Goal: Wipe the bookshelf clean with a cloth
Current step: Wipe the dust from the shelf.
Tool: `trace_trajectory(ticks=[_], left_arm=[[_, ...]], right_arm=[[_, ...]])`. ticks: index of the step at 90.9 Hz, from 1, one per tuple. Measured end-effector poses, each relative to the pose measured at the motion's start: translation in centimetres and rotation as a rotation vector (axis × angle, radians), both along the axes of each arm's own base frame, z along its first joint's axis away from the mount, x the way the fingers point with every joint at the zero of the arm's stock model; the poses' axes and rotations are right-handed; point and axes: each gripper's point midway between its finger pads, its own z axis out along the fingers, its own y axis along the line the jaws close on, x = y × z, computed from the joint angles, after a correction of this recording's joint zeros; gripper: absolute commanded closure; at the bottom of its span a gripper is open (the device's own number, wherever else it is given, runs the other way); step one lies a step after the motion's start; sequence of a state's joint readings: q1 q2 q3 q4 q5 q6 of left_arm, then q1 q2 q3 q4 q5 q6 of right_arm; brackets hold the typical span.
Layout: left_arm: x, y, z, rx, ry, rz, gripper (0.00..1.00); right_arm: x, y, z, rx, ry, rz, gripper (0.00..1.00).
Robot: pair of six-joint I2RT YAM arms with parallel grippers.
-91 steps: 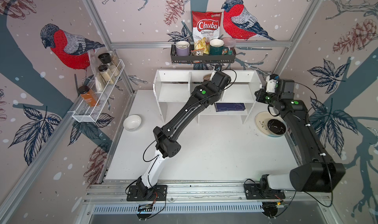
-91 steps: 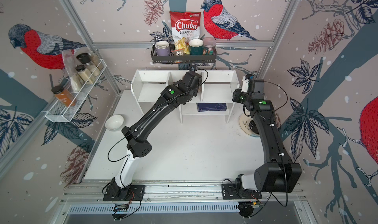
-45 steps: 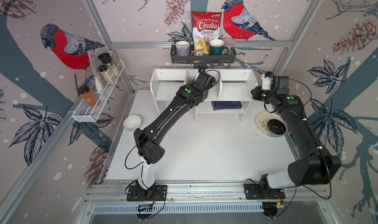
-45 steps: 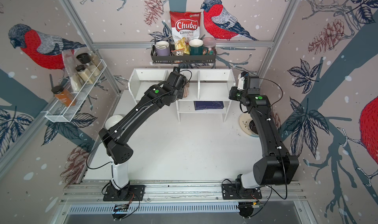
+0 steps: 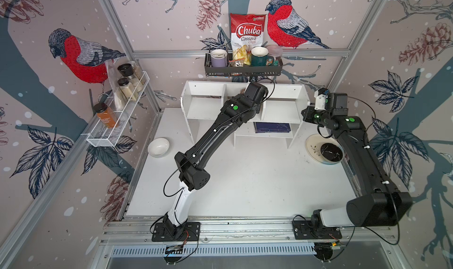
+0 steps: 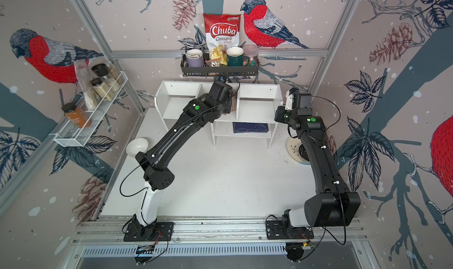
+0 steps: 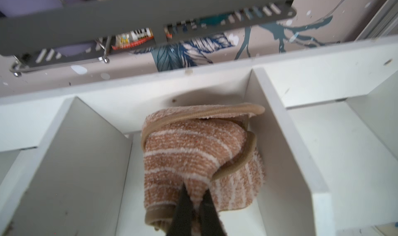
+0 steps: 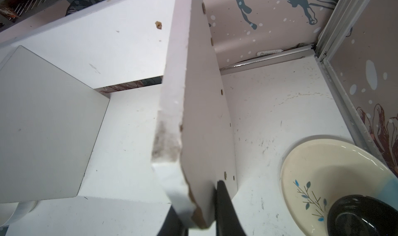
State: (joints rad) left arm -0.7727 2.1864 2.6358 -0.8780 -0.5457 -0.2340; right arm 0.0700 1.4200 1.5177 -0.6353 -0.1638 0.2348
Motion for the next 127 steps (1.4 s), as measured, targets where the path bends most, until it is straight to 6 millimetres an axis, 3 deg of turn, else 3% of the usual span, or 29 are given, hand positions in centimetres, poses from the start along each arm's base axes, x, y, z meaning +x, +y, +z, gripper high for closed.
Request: trace_trajectory(ticks=[14, 29, 45, 58, 68, 74, 90, 107, 116, 127], left_arm=[[1.3, 3.2, 0.3, 0.024, -0.002, 0.073, 1.0], [0.5, 6.1, -2.4, 0.106, 0.064, 0.125, 1.0], [-1.9, 5.4, -4.5, 0.135, 0.1, 0.08, 1.0], [-4.6, 1.9, -4.8, 0.133, 0.09, -0.015, 1.0], [-5.5, 0.4, -5.7, 0.131, 0.101, -0.059, 1.0], [-5.3, 0.0, -5.3, 0.122, 0.091, -0.061, 1.0], [-2.9, -1.0, -1.6, 0.071, 0.002, -0.027, 1.0], [0.2, 1.3, 2.1, 0.018, -0.08, 0.062, 1.0], [1.1, 3.6, 1.9, 0.056, -0.075, 0.128, 1.0], [1.5, 6.6, -0.5, 0.139, -0.009, 0.202, 1.0]], right_arm=[[0.0, -1.6, 0.1, 0.021, 0.005, -0.022, 1.0], [0.2, -3.9, 0.2, 0.018, 0.014, -0.082, 1.0], [1.0, -2.5, 0.0, -0.012, 0.013, -0.07, 1.0], [1.1, -0.2, -0.1, -0.014, 0.01, -0.026, 1.0], [1.1, 0.8, -0.1, -0.005, 0.01, -0.01, 1.0], [1.1, 0.9, -0.1, -0.007, 0.01, -0.013, 1.0], [0.9, 0.9, 0.0, -0.01, 0.007, -0.018, 1.0], [0.4, 1.1, -0.1, -0.01, 0.01, -0.016, 1.0], [0.3, 1.1, -0.1, -0.01, 0.006, -0.016, 1.0], [0.3, 1.1, -0.1, -0.009, 0.0, -0.015, 1.0]])
